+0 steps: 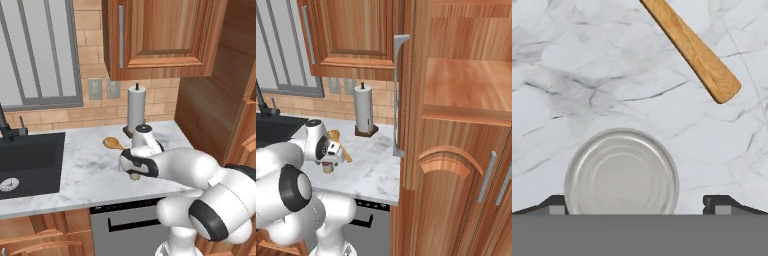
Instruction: Restock the canned food cabinet by taking the new fresh canned food from the counter and placing it in the cabinet. Then, take the old canned food from the cabinet and place it on the counter.
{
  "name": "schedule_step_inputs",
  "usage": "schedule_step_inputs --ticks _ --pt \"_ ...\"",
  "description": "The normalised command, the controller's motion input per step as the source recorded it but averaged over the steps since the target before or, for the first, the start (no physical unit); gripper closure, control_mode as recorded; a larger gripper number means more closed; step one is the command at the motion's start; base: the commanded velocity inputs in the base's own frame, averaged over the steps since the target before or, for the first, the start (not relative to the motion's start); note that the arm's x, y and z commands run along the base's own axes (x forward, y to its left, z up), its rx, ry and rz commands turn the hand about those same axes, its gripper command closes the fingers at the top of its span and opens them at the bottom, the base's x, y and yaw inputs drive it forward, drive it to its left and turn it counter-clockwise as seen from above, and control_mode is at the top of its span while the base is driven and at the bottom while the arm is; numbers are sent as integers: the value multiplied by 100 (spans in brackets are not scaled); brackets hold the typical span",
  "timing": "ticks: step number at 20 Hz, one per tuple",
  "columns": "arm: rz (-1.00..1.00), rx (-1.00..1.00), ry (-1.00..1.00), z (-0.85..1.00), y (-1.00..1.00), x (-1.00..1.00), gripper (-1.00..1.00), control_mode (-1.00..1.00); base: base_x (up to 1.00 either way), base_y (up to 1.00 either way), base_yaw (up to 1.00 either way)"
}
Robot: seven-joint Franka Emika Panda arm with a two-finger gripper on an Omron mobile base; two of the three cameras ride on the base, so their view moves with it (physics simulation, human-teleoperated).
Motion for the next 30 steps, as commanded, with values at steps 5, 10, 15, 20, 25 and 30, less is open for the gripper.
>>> schedule_step_inputs --ticks 5,10,15,20,25,30 --pt "0 0 0 -9 0 37 -100 -100 0 0 0" --pt "0 0 0 -9 0 16 100 -100 0 0 0" --pt "0 0 0 0 0 -9 100 -100 0 0 0" --pt "0 0 -2 27 0 -74 100 -100 0 0 0" --pt "-5 0 -12 91 0 -100 100 -100 0 0 0" --pt "-8 -1 -16 100 0 -100 100 -100 0 0 0"
